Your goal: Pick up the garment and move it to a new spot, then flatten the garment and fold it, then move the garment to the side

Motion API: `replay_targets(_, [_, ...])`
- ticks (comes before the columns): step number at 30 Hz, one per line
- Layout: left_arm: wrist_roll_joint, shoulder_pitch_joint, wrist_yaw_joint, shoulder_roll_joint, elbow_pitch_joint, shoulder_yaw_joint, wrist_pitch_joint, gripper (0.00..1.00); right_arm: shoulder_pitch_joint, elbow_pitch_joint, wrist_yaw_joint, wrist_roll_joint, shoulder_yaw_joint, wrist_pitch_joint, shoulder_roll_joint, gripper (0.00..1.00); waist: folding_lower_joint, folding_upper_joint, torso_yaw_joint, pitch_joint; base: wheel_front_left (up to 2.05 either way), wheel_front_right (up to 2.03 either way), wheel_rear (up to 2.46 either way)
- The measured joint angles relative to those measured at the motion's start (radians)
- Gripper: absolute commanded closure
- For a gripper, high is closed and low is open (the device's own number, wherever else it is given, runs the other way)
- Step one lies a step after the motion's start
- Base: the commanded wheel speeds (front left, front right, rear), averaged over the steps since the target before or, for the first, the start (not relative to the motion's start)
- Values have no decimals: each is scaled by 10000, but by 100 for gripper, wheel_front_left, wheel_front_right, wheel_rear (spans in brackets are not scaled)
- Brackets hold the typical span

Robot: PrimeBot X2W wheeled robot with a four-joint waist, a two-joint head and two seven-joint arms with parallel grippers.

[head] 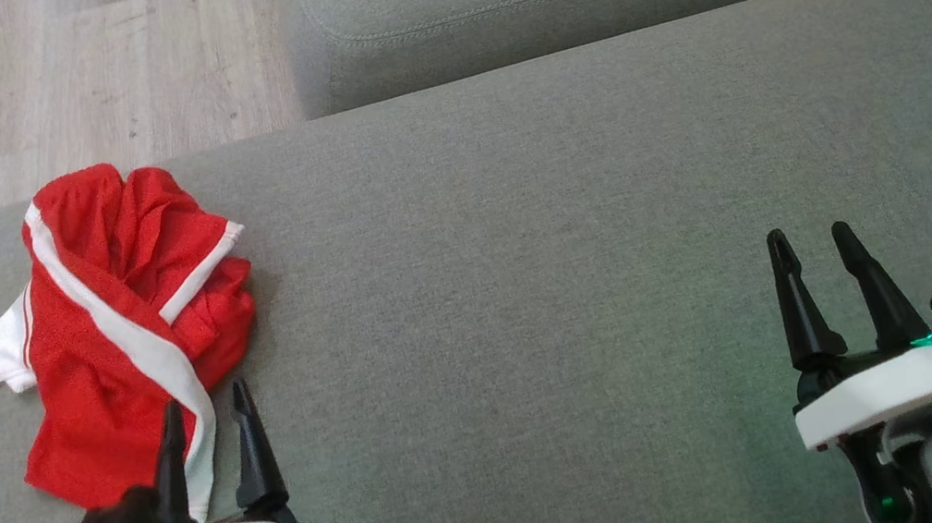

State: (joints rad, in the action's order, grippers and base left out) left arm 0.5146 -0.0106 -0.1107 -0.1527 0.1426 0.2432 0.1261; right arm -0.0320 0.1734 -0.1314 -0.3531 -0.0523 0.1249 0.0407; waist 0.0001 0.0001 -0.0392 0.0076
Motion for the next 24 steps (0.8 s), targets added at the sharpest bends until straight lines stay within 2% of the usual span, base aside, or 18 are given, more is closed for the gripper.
replay_targets(9, [-1175,-79,-587,-477,-56,790,251,0,-1,-140,0,1229,-115,249,4,0,0,0,-70,-2,0,0,0])
replay_targets(16, [-2347,-296,-1290,-821,19,1569,439,0,-1,-274,0,2215,-282,458,6,0,0,0,-74,-15,0,0,0])
replay_targets(24, [-2466,-302,-1753,-895,-268,1808,669,0,0,-337,0,2290,-313,677,10,0,0,0,-57,-63,0,0,0])
